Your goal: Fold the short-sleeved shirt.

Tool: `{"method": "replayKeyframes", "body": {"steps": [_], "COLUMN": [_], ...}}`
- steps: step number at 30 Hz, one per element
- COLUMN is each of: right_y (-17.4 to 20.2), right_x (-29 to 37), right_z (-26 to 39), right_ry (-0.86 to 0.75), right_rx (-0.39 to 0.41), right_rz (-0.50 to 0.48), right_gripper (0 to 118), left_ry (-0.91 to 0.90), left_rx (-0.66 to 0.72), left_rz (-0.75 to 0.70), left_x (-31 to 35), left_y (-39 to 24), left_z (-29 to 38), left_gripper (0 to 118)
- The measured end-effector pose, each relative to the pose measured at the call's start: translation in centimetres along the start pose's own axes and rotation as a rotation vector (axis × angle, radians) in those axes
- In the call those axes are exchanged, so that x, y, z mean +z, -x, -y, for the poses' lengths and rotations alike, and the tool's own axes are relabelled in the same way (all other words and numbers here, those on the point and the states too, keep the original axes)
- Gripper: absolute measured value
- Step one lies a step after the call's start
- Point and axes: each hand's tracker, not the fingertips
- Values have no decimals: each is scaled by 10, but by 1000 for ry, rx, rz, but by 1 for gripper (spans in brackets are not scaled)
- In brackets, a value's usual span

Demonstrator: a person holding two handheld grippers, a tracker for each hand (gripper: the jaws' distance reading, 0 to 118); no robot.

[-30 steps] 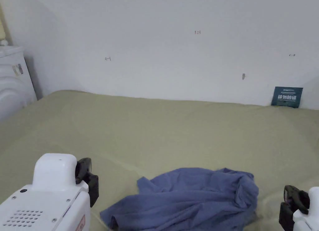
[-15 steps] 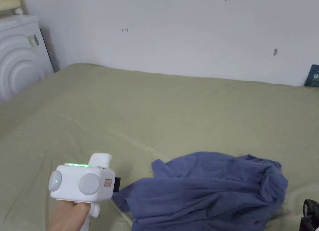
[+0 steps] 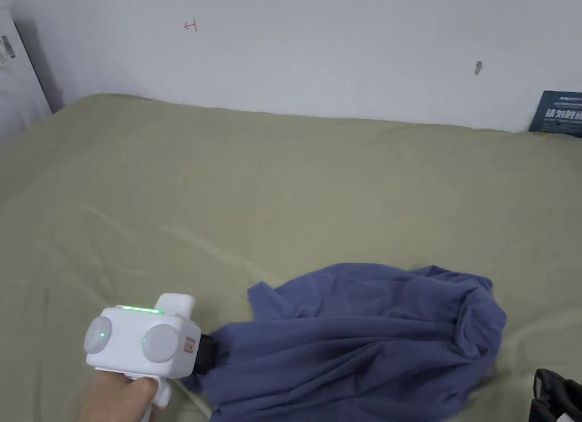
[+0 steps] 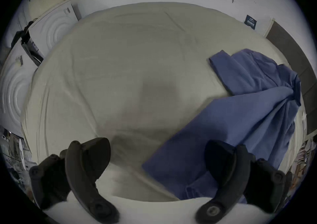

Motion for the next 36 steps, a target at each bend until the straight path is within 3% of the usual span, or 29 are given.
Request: {"method": "replayKeyframes", "body": {"steps": [2,8,15,20,21,22,23,24,26,31,35,36], "right_y": [-2,-15,-41,-63,-67,-71,-75,-81,-85,-79,-64,-58], "right_x": [-3,-19,-98,-179,-196,-211,-229,-244,-267,-311,-331,-332], "right_z": [0,-8,-46,-81,-87,-91,-95,-96,-95,-85,-74,-69], "right_ry": [10,29,98,213,233,267,307,331,377,466,568,596], "right_rx": [-9,-3,37,13,-15,-32,-62,-99,-116,-31,-90,-51], "right_rz": [3,29,36,-66,-73,-112,-149,-135,-184,-142,-182,-186], "right_gripper": [1,1,1,2,10,52,80,86,86,86,86,85], "left_ry": [-25,-15,-31,-21,-19,-17,-16,-18,-18,-13,-3,1], "left_rx": [-52,8,-59,-49,-49,-45,-41,-40,-43,-58,-62,-57], "left_rz": [13,41,15,37,41,45,48,51,56,61,62,64], "left_x": [5,10,16,7,5,4,4,3,3,0,-3,-5], "left_y": [-1,3,2,3,4,5,6,5,6,6,6,6], "left_z": [2,3,1,1,2,3,3,2,2,1,-1,-2], "left_gripper": [0,0,0,0,0,0,0,0,0,0,0,0]}}
